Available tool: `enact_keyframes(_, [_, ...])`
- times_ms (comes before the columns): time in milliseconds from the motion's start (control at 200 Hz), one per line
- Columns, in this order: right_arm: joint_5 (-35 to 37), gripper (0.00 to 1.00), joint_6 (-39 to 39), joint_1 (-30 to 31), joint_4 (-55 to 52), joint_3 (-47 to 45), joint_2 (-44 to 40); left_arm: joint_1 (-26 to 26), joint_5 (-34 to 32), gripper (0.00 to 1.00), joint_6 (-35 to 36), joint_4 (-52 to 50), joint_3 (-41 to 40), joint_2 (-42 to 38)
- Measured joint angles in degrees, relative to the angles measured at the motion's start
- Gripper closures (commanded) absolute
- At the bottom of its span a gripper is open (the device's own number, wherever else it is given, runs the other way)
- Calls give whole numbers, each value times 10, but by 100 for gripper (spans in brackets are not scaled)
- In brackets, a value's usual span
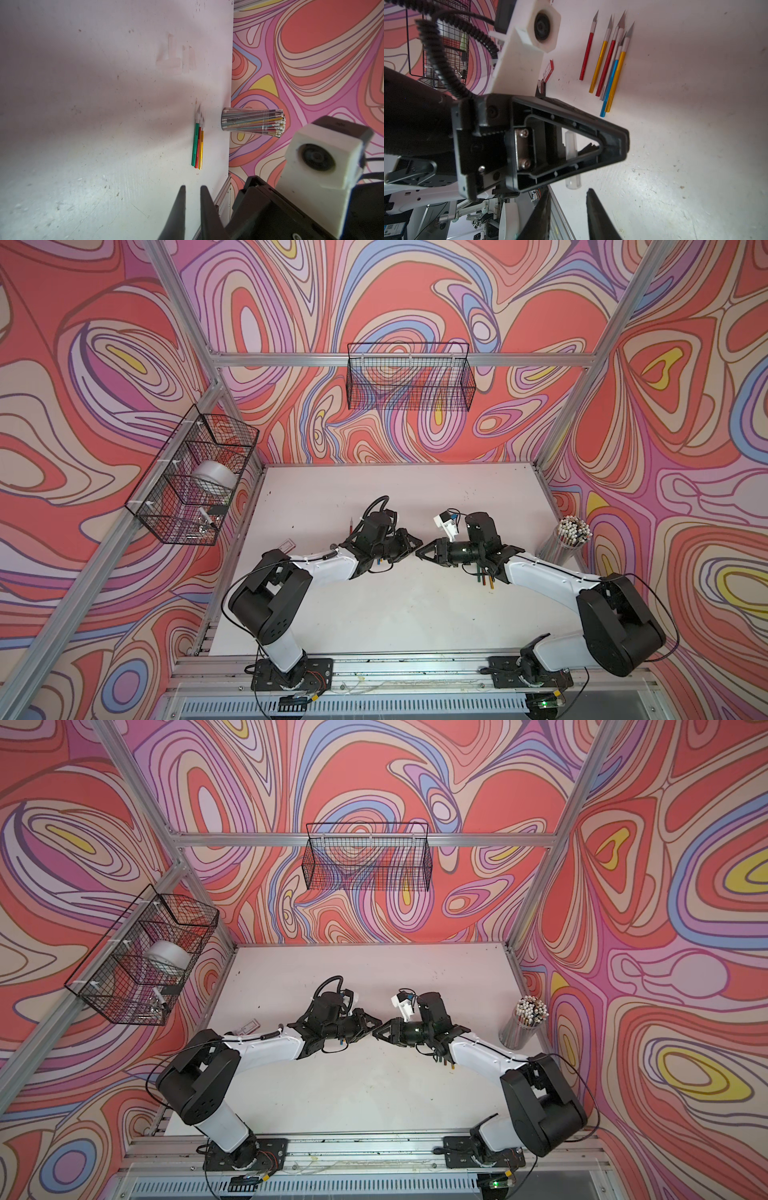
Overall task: Remove protective caps from carving knives
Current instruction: Place the protective sleeve at the center of the board.
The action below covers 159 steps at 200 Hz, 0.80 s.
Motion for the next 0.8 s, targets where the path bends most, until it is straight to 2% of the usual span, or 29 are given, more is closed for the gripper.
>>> enact_keyframes(235, [0, 77, -2, 8, 5, 7, 11, 0, 3, 95, -3, -1, 8, 1])
enact_keyframes(471, [14, 74, -12, 10, -7, 8, 11, 0, 4, 94, -5, -1, 9, 2])
enact_keyframes(796, [20, 76, 0, 11, 18, 8, 21, 0, 6, 94, -21, -1, 14, 2])
